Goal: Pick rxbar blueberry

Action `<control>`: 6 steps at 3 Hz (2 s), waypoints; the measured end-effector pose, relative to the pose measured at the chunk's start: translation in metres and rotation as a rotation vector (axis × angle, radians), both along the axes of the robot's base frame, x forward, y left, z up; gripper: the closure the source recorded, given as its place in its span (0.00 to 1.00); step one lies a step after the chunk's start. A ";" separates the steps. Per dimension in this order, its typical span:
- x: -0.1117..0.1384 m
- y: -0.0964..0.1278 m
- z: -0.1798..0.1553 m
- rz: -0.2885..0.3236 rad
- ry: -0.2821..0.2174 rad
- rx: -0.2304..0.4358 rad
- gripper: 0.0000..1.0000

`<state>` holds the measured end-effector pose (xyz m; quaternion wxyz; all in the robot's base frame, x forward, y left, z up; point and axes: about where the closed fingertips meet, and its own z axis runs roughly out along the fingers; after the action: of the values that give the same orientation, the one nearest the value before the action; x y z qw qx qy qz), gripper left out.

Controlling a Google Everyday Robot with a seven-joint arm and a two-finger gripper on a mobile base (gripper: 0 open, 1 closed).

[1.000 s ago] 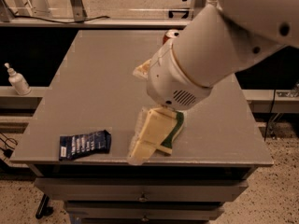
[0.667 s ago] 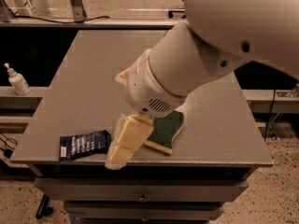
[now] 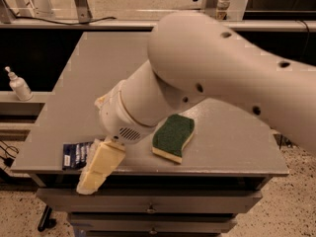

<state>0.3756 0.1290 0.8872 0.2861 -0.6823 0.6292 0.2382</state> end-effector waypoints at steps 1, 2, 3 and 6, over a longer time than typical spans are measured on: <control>0.000 0.013 -0.022 0.000 0.011 0.002 0.00; 0.004 0.014 -0.035 -0.012 0.009 -0.007 0.00; 0.019 0.018 -0.051 -0.028 0.015 -0.018 0.00; 0.028 0.022 -0.063 -0.040 0.029 -0.012 0.39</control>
Offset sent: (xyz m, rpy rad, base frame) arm 0.0134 0.0117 -0.0537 -0.0155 0.0165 -0.0320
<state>0.4033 0.1514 0.8239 0.2775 -0.6678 0.6483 0.2385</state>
